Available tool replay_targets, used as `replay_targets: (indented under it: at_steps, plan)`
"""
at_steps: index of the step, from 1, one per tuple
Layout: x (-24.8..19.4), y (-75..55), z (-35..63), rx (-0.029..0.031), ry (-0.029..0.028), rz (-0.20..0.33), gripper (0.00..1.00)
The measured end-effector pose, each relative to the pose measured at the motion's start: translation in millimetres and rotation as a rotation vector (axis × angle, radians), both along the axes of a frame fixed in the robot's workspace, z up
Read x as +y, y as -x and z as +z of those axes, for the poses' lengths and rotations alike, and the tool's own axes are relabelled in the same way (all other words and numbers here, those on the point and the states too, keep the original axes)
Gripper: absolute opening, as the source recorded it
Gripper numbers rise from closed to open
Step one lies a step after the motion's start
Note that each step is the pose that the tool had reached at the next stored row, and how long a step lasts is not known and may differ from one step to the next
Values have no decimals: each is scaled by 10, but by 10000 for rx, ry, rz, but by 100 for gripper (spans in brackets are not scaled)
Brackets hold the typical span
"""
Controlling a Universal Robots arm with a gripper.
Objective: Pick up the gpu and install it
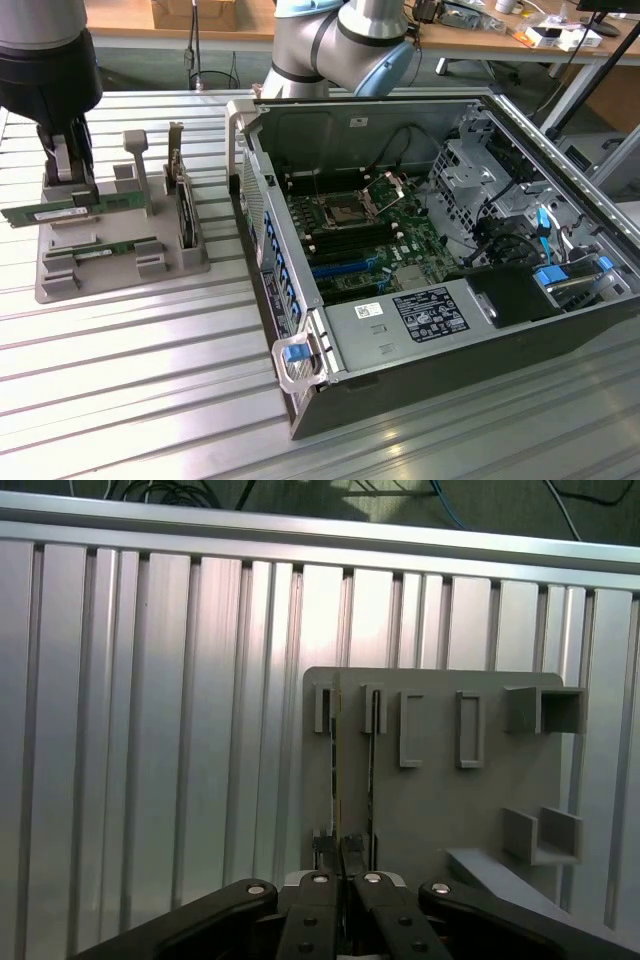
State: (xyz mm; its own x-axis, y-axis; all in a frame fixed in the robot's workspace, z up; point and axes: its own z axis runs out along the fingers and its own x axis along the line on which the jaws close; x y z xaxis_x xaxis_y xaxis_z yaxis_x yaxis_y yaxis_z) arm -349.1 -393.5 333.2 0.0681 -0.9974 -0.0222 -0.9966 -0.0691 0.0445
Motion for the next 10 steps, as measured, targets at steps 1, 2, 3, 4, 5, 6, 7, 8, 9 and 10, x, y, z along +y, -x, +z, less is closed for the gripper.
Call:
replay_targets:
  at_steps: [1,2,3,4,5,6,7,8,9,10]
  plan:
    - [0,0,7,0,0,0,12]
    - [0,0,10,0,0,-1,12]
    - [0,0,16,0,0,0,12]
    - [0,0,27,0,0,0,12]
    - [0,0,37,0,0,0,12]
    - [0,0,46,-1,0,0,12]
    - [0,0,53,0,0,0,12]
    - [0,0,63,0,1,0,12]
    - [0,0,75,0,0,0,12]
    - [0,0,87,0,1,0,12]
